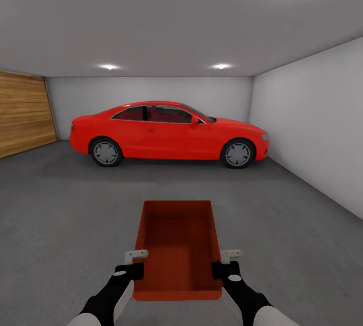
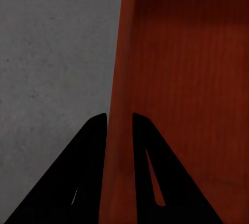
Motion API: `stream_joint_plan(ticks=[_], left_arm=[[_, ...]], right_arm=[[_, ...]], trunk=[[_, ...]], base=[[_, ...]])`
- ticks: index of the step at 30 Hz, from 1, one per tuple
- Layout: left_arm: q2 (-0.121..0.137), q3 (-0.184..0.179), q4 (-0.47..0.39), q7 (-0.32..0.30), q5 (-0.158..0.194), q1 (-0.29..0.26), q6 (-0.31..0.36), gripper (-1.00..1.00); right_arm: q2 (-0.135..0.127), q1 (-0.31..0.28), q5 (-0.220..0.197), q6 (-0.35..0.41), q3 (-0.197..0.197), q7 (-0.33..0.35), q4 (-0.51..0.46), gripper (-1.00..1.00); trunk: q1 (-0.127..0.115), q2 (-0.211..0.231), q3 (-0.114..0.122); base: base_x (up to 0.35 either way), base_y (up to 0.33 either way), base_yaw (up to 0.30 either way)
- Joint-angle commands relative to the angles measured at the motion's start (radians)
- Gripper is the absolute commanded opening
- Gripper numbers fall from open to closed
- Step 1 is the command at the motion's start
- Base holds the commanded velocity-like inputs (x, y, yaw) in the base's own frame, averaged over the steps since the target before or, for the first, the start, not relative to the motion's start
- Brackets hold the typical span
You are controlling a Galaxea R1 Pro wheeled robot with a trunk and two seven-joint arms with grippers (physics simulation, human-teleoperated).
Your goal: Move the two storage containers from the living room to the garage. In the garage, place one container on the floor and stack the other container on top of it (either order is fine).
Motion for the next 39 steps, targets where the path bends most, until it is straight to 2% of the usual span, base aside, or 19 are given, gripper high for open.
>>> stream_joint_plan(ticks=[1,27,39], left_arm=[[0.000,0.018,-0.002,0.003,0.064,0.000,0.007,-1.00],[0.000,0.018,-0.002,0.003,0.064,0.000,0.008,-1.00],[0.000,0.019,-0.001,0.003,0.065,0.000,0.008,-1.00]], right_arm=[[0.000,-0.001,0.005,-0.054,-0.031,-0.015,-0.003,-1.00],[0.000,-0.001,0.005,-0.056,-0.031,-0.015,-0.003,-1.00],[0.002,-0.001,0.003,-0.053,-0.030,-0.015,-0.003,-1.00]], trunk=[[0.001,-0.001,-0.001],[0.001,-0.001,-0.001],[0.001,-0.001,-0.001]], base=[[0.322,0.086,0.000],[0.322,0.040,0.000],[0.322,0.000,-0.267]])
